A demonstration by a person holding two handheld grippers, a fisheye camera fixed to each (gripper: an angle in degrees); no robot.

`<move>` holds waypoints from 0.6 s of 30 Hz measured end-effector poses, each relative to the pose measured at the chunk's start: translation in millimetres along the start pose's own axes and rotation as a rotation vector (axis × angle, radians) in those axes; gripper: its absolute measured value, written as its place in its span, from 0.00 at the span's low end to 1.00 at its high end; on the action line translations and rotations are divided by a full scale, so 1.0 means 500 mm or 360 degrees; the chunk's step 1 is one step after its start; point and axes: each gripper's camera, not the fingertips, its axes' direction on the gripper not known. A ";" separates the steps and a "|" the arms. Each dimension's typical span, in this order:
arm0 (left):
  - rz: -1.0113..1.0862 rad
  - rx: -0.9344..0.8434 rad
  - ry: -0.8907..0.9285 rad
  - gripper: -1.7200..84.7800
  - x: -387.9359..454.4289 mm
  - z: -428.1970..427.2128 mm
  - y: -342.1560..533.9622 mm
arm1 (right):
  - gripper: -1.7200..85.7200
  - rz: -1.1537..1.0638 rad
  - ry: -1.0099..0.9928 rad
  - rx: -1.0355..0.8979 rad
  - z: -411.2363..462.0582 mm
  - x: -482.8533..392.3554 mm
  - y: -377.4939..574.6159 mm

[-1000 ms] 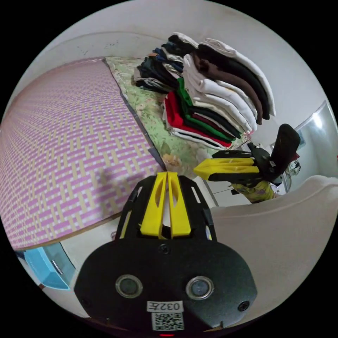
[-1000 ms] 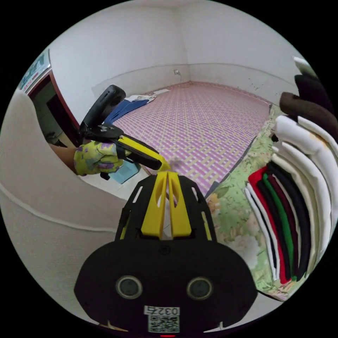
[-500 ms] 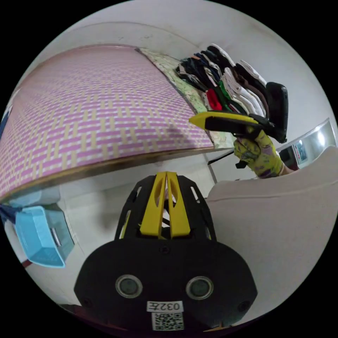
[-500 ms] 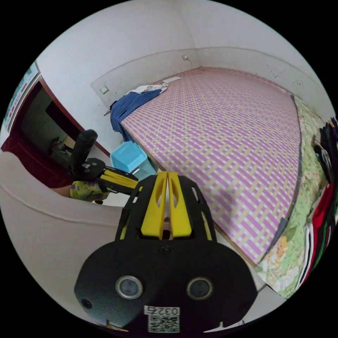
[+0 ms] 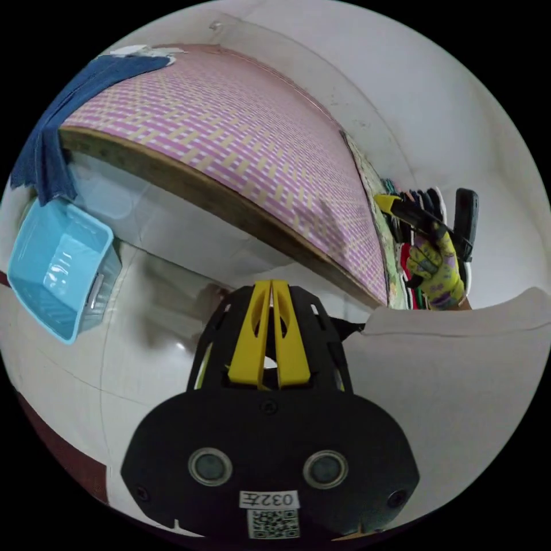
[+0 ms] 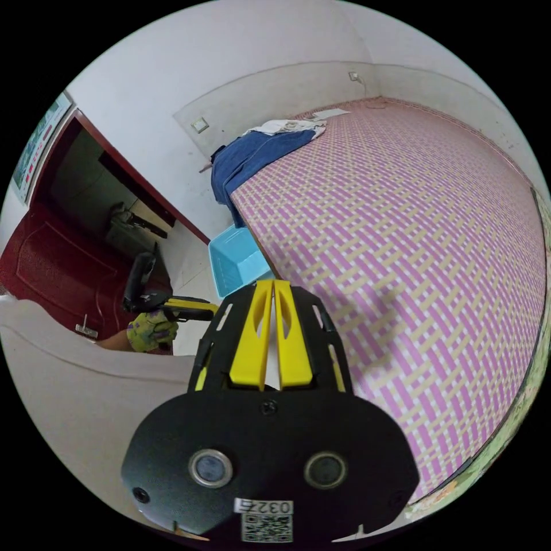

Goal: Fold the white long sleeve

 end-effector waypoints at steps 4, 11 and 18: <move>-0.0195 0.0045 0.0186 0.01 -0.122 -0.011 -0.027 | 0.01 0.0052 -0.0058 -0.0038 0.051 0.030 -0.075; -0.0515 0.0016 0.0420 0.01 -0.343 -0.061 -0.143 | 0.01 0.0139 -0.0170 0.0007 0.124 0.102 -0.225; -0.0638 0.0175 0.0527 0.01 -0.509 -0.149 -0.342 | 0.01 0.0225 -0.0185 0.0059 0.148 0.147 -0.339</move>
